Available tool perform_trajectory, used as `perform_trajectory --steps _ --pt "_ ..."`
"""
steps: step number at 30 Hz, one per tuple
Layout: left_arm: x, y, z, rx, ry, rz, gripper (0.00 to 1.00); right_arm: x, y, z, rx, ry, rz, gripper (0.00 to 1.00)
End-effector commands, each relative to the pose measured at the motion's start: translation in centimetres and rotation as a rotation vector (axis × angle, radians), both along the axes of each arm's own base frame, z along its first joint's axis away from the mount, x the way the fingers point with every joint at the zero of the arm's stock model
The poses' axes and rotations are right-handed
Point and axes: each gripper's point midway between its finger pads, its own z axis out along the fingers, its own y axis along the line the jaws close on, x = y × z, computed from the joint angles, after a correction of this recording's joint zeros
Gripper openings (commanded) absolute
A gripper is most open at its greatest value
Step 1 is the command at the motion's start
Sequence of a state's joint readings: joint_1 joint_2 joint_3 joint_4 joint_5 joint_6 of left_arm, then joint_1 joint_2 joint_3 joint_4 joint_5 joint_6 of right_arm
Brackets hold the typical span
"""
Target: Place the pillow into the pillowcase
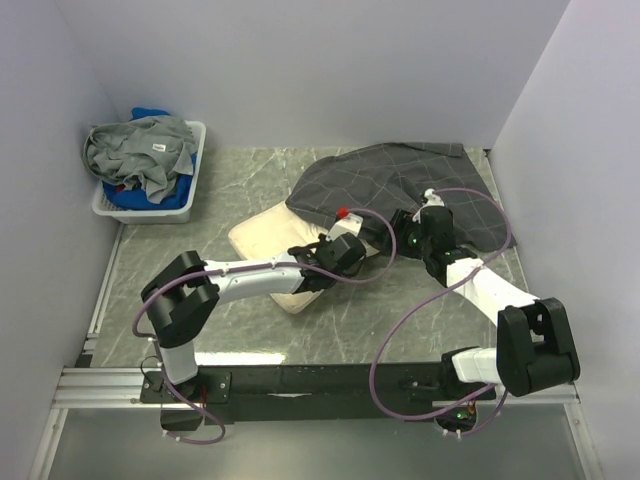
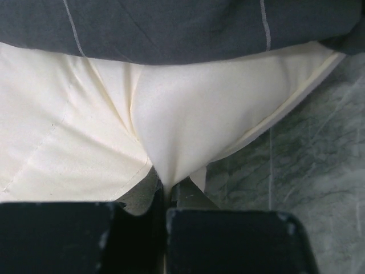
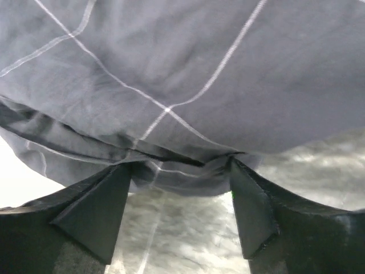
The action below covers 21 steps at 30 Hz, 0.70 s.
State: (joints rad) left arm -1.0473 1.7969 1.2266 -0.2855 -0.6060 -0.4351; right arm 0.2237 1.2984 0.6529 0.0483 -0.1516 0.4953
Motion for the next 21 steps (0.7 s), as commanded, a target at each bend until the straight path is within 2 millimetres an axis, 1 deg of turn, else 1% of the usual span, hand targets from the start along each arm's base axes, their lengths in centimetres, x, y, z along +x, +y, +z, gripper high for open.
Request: perform_trajectory --steps 1,2,3,4,5,6,7,8,9,10,11,12,13,14,15,16,17,18,19,20,21 --pt "-0.4 -1.9 3.9 -0.175 0.008 -0.030 0.01 0.8 1.7 2.0 0.070 -0.087 0.029 0.56" --pt "-0.2 -2.2 4.8 -0.201 0.008 -0.028 0.01 0.1 2.6 2.7 0.082 -0.095 0.054 0.30" --pt "0.0 -2.3 5.2 -0.211 0.008 -0.024 0.01 -0.5 3.1 3.1 0.084 -0.098 0.061 0.23" --pt "-0.1 -2.2 5.3 -0.207 0.018 -0.019 0.01 -1.0 3.7 3.8 0.087 -0.106 0.062 0.18" --pt "0.2 -2.6 6.2 -0.234 0.016 -0.002 0.01 -2.7 5.1 4.8 0.085 -0.106 0.101 0.11" --pt "0.5 -2.3 6.4 -0.236 0.026 0.022 0.01 -3.4 5.9 5.6 0.085 -0.116 0.103 0.08" --pt "0.5 -2.0 6.4 -0.230 0.044 0.041 0.01 -4.0 6.8 7.0 0.100 -0.127 0.126 0.04" --pt "0.9 -2.5 7.8 -0.276 0.041 0.062 0.01 -5.0 7.6 8.1 0.114 -0.134 0.152 0.01" --pt "1.0 -2.7 8.5 -0.299 0.039 0.071 0.01 -6.3 9.4 8.9 0.131 -0.135 0.201 0.00" --pt "0.9 -2.9 9.8 -0.335 0.031 0.074 0.01 -6.5 9.7 11.0 0.142 -0.174 0.193 0.00" --pt "1.0 -3.5 11.5 -0.387 0.025 0.072 0.01 -7.1 10.1 11.5 0.146 -0.169 0.206 0.00" --pt "1.0 -3.7 12.8 -0.424 0.016 0.072 0.01 -8.0 11.2 12.4 0.167 -0.175 0.238 0.00" --pt "0.6 -3.9 14.8 -0.483 0.016 0.051 0.01 -8.0 11.8 14.2 0.182 -0.205 0.248 0.00" --pt "0.6 -4.4 16.8 -0.546 0.006 0.035 0.01 -8.4 11.8 14.3 0.172 -0.187 0.250 0.00" --pt "0.5 -4.5 18.3 -0.591 0.002 0.019 0.01 -8.3 11.7 14.8 0.156 -0.193 0.243 0.00" --pt "-0.4 -4.7 20.4 -0.653 0.008 -0.027 0.01 -8.0 11.9 16.9 0.163 -0.222 0.244 0.00" --pt "-0.6 -4.7 21.7 -0.699 0.015 -0.038 0.01 -8.2 11.6 17.6 0.151 -0.223 0.241 0.00" --pt "-0.9 -4.8 23.1 -0.752 0.018 -0.067 0.01 -8.5 11.7 18.8 0.151 -0.247 0.250 0.00" --pt "-1.6 -4.6 25.0 -0.814 0.018 -0.092 0.01 -8.9 12.0 21.6 0.180 -0.297 0.262 0.00" --pt "-2.6 -5.0 25.8 -0.855 0.051 -0.150 0.01 -9.1 11.8 22.4 0.172 -0.301 0.255 0.00" --pt "-2.6 -4.7 26.8 -0.890 0.050 -0.167 0.01 -9.3 11.9 23.3 0.164 -0.311 0.264 0.00"
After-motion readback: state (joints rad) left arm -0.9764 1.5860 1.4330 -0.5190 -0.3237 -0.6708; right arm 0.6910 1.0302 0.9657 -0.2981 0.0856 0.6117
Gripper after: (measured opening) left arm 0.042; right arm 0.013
